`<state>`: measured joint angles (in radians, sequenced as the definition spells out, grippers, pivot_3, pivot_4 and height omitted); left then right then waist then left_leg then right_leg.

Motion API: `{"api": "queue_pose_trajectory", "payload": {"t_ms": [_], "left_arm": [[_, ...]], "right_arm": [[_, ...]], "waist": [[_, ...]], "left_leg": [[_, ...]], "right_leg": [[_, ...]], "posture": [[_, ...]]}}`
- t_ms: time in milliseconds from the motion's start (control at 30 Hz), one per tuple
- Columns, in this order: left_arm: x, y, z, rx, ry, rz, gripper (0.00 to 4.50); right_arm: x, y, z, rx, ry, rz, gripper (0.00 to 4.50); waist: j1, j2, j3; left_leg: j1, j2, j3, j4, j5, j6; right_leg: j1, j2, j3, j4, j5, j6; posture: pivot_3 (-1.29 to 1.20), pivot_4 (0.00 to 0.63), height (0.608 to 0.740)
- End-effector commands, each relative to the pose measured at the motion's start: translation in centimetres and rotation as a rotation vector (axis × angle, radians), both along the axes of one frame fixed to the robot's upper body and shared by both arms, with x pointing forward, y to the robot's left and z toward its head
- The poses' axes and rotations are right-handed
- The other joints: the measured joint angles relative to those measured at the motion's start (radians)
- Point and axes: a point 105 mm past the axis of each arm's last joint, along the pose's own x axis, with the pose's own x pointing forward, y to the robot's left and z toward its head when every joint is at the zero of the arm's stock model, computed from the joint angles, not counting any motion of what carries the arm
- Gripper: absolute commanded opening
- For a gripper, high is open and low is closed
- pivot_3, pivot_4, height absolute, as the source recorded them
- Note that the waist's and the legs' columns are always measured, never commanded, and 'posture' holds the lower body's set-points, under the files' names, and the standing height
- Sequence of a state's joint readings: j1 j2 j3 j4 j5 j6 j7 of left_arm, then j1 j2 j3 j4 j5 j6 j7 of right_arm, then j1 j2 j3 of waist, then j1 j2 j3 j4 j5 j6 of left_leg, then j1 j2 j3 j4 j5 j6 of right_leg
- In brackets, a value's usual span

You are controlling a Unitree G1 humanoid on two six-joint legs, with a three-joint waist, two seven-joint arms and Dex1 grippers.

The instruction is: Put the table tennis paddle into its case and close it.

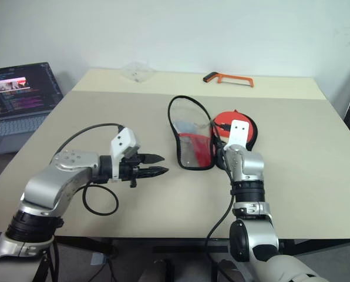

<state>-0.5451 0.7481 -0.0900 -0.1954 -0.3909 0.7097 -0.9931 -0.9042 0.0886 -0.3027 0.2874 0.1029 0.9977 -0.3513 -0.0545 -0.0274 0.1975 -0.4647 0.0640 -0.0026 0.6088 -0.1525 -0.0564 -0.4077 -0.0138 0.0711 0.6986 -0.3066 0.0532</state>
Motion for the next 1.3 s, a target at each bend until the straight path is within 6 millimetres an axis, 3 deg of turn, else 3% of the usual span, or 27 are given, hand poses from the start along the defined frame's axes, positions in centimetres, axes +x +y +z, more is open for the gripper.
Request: {"api": "queue_pose_trajectory", "payload": {"t_ms": [33,200,367,467,567,667,767,900,1100,1233,1300], "left_arm": [[0.1,-0.1,1.3,0.003,-0.058,-0.013,2.05],[0.4,-0.1,1.3,0.005,-0.06,-0.012,2.05],[1.7,0.8,2.1,0.003,-0.091,0.049,2.05],[2.8,2.3,2.8,-0.005,-0.101,0.099,2.05],[4.5,4.1,2.4,0.028,-0.095,0.179,2.05],[6.8,4.7,1.6,0.08,-0.113,0.263,2.05],[9.0,3.8,1.9,0.01,-0.122,0.341,2.05],[10.0,1.6,1.1,0.01,-0.104,0.301,2.05],[10.4,-0.1,-1.4,0.078,-0.062,0.246,0.02],[10.6,-1.3,-1.8,0.071,-0.059,0.23,0.02],[10.9,-3.0,-1.7,0.028,-0.06,0.222,0.02]], "right_arm": [[-0.2,-0.5,1.5,0.016,-0.045,-0.024,2.88],[-0.5,-1.0,2.1,0.024,-0.051,-0.042,4.48],[-1.5,-1.7,4.3,0.051,-0.102,-0.008,4.48],[-3.0,-2.7,6.6,-0.022,-0.167,0.127,4.48],[-5.2,-1.9,7.6,-0.11,-0.206,0.444,4.48],[-7.5,-2.0,7.2,-0.162,-0.22,0.695,4.48],[-8.9,-2.4,6.8,-0.203,-0.25,0.848,4.48],[-10.7,-1.6,8.0,-0.211,-0.385,1.019,4.48],[-10.8,-1.0,8.3,-0.229,-0.466,1.056,4.5],[-11.0,-0.5,8.4,-0.224,-0.488,1.066,4.5],[-11.1,-0.4,8.4,-0.231,-0.494,1.068,4.5]], "waist": [[0.0,0.0,0.0],[0.0,0.0,0.0],[0.0,0.0,0.0],[0.006,0.0,0.0],[0.011,0.0,0.0],[0.016,0.0,0.0],[0.021,-0.001,0.0],[0.018,-0.001,0.0],[0.013,-0.001,0.0],[0.015,-0.001,0.0],[0.022,-0.001,0.0]], "left_leg": [[0.0,0.0,0.0,0.0,0.0,0.0],[0.0,0.0,0.0,0.0,0.0,0.0],[0.0,0.0,0.0,0.0,0.0,0.0],[0.0,0.0,0.0,0.0,0.0,0.0],[0.0,0.0,0.0,0.0,0.0,0.0],[0.001,0.0,0.0,0.0,0.0,0.0],[0.001,0.0,-0.001,0.001,0.0,0.0],[0.0,0.0,-0.001,0.004,0.0,0.0],[0.001,0.0,-0.002,0.004,0.0,0.0],[0.001,0.0,-0.002,0.005,0.0,0.0],[0.001,0.0,-0.002,0.005,0.0,0.0]], "right_leg": [[0.0,0.0,0.0,0.0,0.0,0.0],[0.0,0.0,0.0,0.0,0.0,0.0],[0.0,0.0,0.0,0.001,0.0,0.0],[0.0,0.0,0.0,0.0,0.0,0.0],[0.0,0.0,0.0,-0.001,0.0,0.0],[0.001,0.001,-0.001,-0.001,0.0,0.0],[0.003,0.001,-0.001,-0.001,0.0,0.0],[0.003,0.001,0.0,-0.001,0.001,0.002],[0.003,0.002,0.0,0.0,0.001,0.002],[0.003,0.002,0.0,0.0,0.001,0.002],[0.003,0.002,0.0,0.0,0.001,0.002]], "posture": [[0.0,0.15,0.74],[0.0,0.15,0.74],[0.0,0.15,0.74],[0.0,0.15,0.74],[0.0,0.15,0.74],[0.0,0.15,0.74],[0.0,0.15,0.74],[0.0,0.15,0.74],[0.0,0.15,0.74],[0.0,0.15,0.74],[0.0,0.15,0.74]]}}
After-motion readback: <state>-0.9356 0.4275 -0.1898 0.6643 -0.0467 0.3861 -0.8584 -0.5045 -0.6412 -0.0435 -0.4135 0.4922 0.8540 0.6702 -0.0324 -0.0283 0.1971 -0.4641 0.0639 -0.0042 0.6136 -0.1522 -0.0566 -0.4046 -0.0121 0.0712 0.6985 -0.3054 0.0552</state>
